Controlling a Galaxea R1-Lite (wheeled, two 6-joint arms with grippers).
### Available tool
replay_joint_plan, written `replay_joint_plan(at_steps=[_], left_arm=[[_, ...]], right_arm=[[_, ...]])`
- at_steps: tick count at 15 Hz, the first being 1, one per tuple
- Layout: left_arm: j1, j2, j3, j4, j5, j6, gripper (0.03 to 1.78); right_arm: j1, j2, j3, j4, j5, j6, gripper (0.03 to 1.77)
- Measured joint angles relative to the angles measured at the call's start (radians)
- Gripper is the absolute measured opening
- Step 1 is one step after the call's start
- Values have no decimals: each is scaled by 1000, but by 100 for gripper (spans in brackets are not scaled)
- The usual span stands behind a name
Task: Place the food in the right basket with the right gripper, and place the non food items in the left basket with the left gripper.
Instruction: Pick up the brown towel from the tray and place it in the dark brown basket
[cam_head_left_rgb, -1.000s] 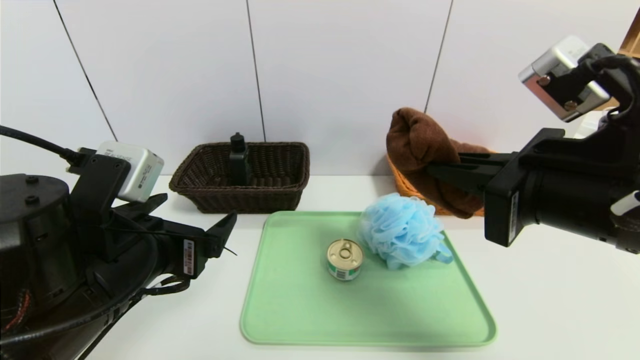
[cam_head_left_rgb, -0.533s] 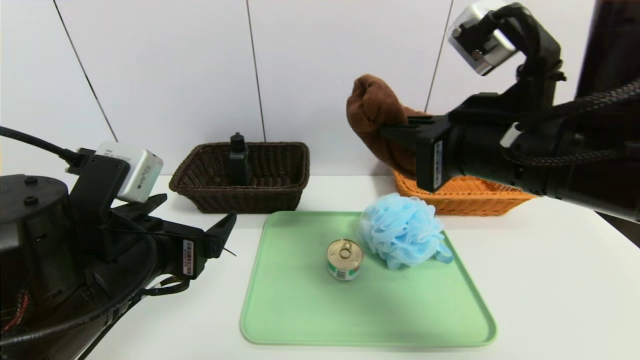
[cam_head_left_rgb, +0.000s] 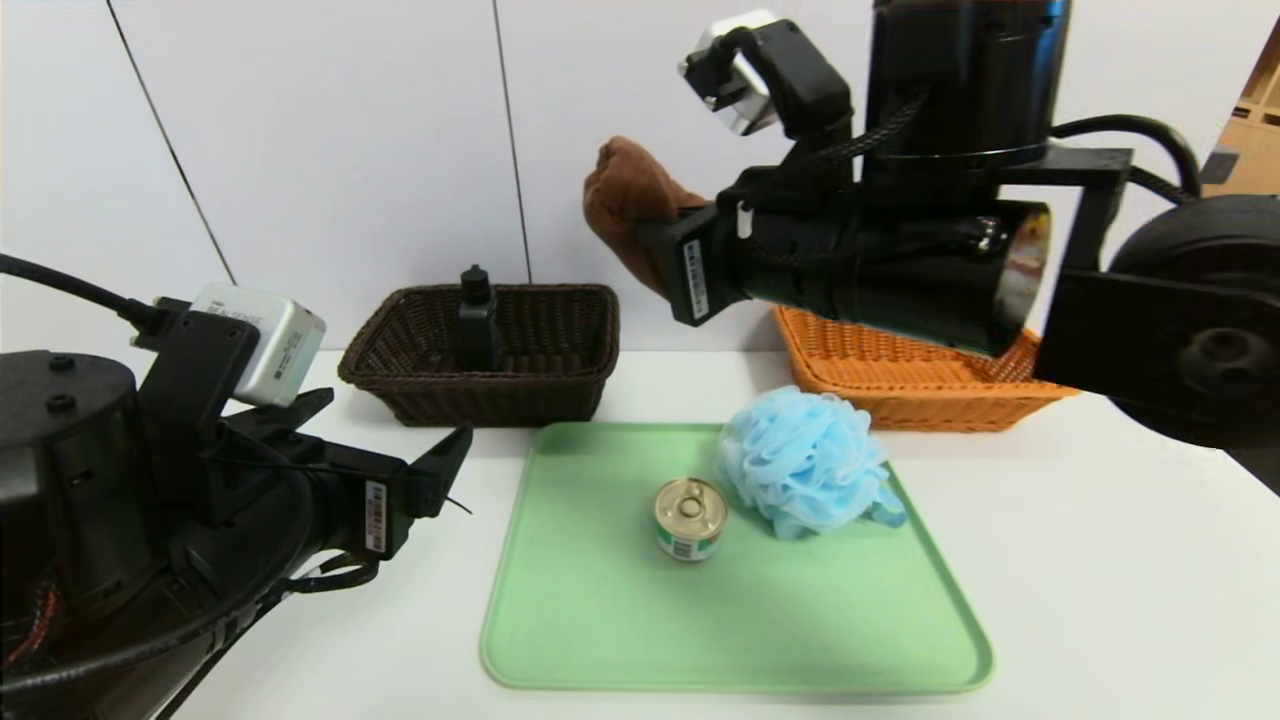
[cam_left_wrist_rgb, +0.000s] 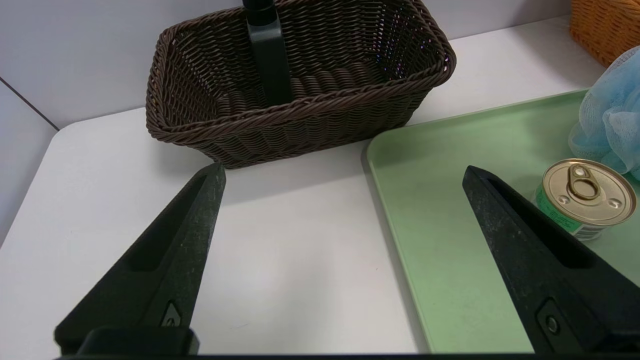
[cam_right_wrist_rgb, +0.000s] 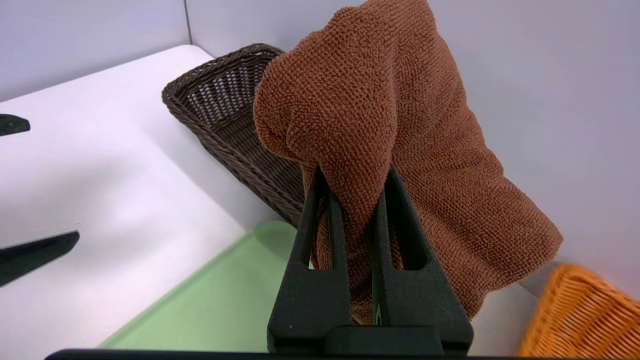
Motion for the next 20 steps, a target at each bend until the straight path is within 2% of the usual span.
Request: replay_joint_plan(at_steps=[6,8,10,11,16,20], left_arm=[[0,0,5,1,0,0,169],[0,0,5,1,-1,0,169],[0,2,6,1,-1,0,169],[0,2,7,1,-1,0,169],[0,2,15,1,-2,0,169],[0,1,25,0,0,0,169]], right_arm=[[-2,231,-258,23,11,0,17],[-5,297,-359,63,16,-1,17],[-10,359,-463,131,47,-2,17],[-13,385,-484,166,69,-2,17],[-45,472,-505,236,113,-2,17],[-56,487,-506,239,117,-1,17]])
